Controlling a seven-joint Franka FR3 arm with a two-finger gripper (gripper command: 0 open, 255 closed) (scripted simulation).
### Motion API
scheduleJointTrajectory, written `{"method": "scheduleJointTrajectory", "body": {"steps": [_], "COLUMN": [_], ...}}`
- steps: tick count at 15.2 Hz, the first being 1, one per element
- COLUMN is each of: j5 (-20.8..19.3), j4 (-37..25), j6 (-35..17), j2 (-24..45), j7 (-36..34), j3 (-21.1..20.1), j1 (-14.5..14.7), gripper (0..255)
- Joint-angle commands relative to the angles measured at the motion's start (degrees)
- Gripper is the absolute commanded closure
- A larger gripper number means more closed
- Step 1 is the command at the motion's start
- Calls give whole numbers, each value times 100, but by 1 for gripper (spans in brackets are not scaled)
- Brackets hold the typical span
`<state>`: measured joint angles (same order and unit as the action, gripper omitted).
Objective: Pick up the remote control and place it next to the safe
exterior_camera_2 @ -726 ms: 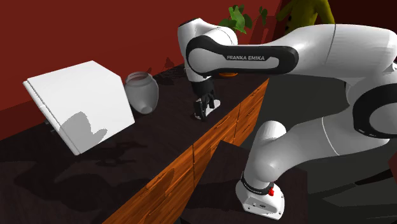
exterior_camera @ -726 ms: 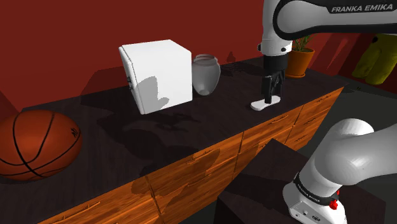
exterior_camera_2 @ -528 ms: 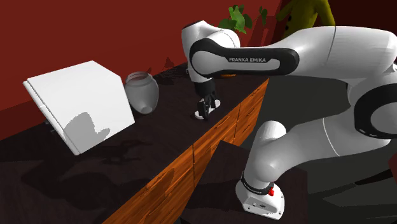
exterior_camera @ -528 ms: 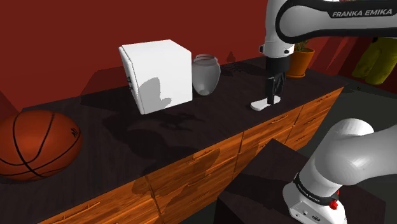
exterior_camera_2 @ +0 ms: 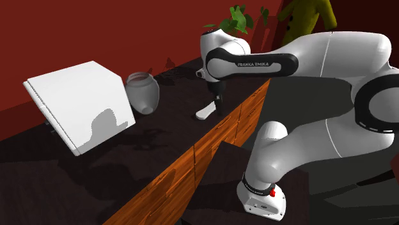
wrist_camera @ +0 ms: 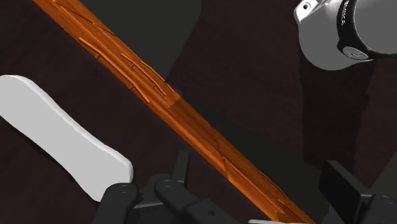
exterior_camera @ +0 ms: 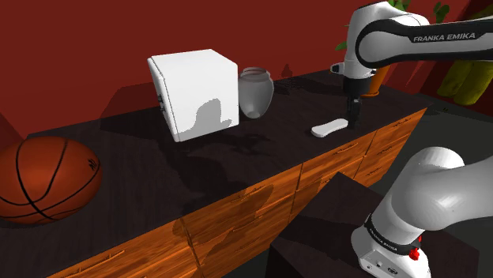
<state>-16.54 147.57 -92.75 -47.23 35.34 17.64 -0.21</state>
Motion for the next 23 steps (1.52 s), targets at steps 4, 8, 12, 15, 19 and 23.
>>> {"method": "scheduleJointTrajectory", "body": {"steps": [4,8,12,15,19,23], "j5": [-655,-941,-913,-595,324,628], "j4": [55,-160,-537,-903,-1391,-1235], "j6": [-814,-1531,-2262,-2794,-3352,-3723], "j2": [369,968,1753,2462,3516,3853], "j7": [1608,2861,4177,5276,6842,7078], "j3": [1004,1855,2771,3547,4641,4883], "j1": [155,464,1002,1599,2566,2737], "gripper": [0,0,0,0,0,0]}}
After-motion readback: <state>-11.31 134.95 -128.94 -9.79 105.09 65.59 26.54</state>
